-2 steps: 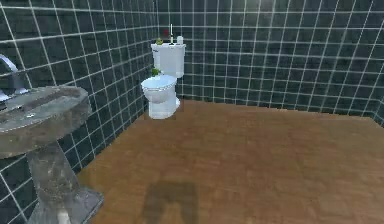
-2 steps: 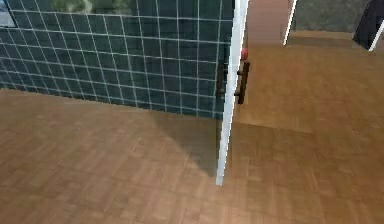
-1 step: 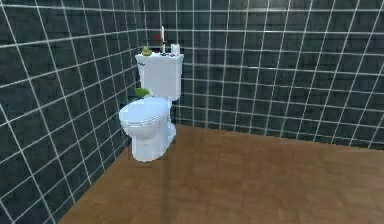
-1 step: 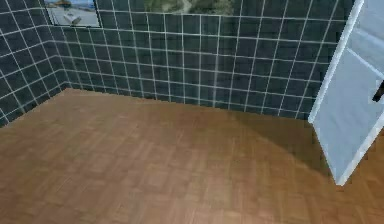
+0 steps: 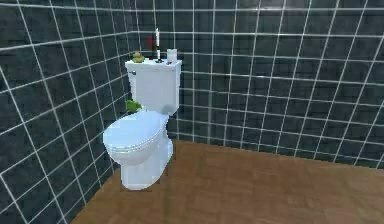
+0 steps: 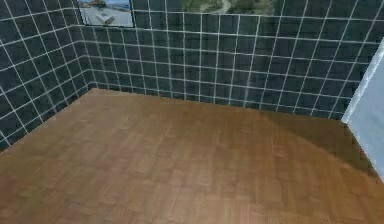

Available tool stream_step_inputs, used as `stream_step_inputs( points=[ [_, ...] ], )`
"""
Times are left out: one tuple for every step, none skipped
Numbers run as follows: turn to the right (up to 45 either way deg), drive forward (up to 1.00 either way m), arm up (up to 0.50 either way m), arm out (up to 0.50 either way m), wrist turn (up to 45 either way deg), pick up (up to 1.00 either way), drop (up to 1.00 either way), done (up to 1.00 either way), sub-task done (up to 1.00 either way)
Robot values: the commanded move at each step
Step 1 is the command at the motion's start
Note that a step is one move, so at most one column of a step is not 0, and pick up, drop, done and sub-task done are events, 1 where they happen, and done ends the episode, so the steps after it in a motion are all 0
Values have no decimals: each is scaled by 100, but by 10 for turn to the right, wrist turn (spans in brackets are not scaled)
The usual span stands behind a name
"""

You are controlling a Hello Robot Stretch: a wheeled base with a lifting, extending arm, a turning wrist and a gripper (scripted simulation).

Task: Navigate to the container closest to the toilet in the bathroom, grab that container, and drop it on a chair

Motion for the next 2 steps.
stream_step_inputs(
  points=[
    [-120,0,0,0,0,0,0,0,0],
    [-30,0,0,0,0,0,0,0,0]
  ],
)
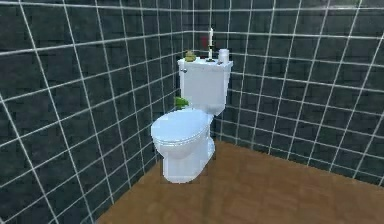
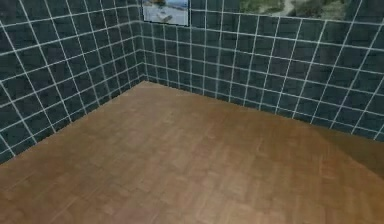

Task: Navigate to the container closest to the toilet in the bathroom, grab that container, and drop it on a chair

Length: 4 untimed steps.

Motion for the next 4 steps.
stream_step_inputs(
  points=[
    [0,50,0,0,0,0,0,0,0],
    [450,0,0,0,0,0,0,0,0],
    [30,0,0,0,0,0,0,0,0],
    [0,60,0,0,0,0,0,0,0]
  ],
)
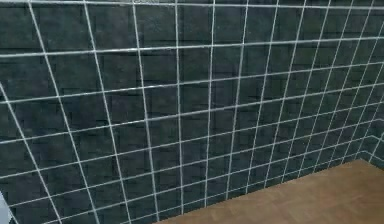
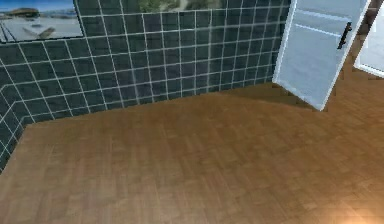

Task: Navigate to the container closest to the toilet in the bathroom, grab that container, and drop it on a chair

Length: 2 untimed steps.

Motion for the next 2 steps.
stream_step_inputs(
  points=[
    [-120,0,0,0,0,0,0,0,0],
    [0,15,0,0,0,0,0,0,0]
  ],
)
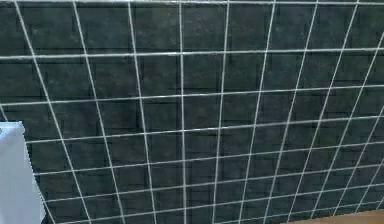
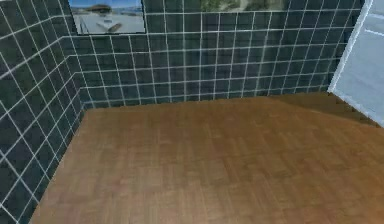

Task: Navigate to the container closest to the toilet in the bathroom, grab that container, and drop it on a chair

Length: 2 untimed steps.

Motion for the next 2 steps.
stream_step_inputs(
  points=[
    [-450,0,0,0,0,0,0,0,0],
    [-450,0,0,0,0,0,0,0,0]
  ],
)
